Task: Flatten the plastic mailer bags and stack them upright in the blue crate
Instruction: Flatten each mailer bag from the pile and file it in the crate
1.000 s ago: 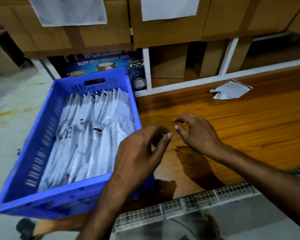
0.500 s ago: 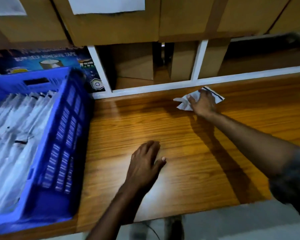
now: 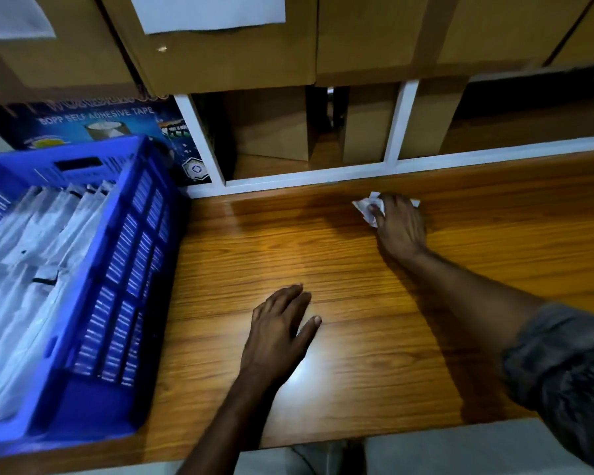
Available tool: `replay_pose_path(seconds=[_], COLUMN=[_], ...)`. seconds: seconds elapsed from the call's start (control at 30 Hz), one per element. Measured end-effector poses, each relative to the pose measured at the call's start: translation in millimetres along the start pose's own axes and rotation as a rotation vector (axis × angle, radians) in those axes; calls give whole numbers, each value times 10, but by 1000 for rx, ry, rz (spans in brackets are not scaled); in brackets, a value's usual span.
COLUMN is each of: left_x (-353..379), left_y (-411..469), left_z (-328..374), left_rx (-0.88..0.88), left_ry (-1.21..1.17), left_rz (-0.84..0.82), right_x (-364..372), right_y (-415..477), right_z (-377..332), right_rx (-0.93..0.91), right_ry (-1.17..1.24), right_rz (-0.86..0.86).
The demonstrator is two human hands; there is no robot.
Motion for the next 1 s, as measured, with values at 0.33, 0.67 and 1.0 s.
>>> replay_pose_path(seconds=[0.33, 0.67, 1.0], left_x=[-268, -287, -239], left_y=[-818, -1202, -1007], left_z=[-171, -232, 105], left_rx=[-243, -292, -37], left_ry=[-732, -567, 79], left_rz=[290, 234, 281], right_x=[-640, -214, -216], right_y=[-1884, -2664, -2535], right_z=[-1035, -1136, -1155], right_rx=[24, -113, -285], right_ry=[295, 55, -77], right_rz=[66, -228, -270])
Point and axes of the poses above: each hand's wrist, its own y-axis towards the middle knuckle, its own x-axis out of the palm, z = x × y, the point moved 4 cm from there along y, towards the middle knuckle, and after that the axes turned 4 degrees about -z, right-handed, at the moved point
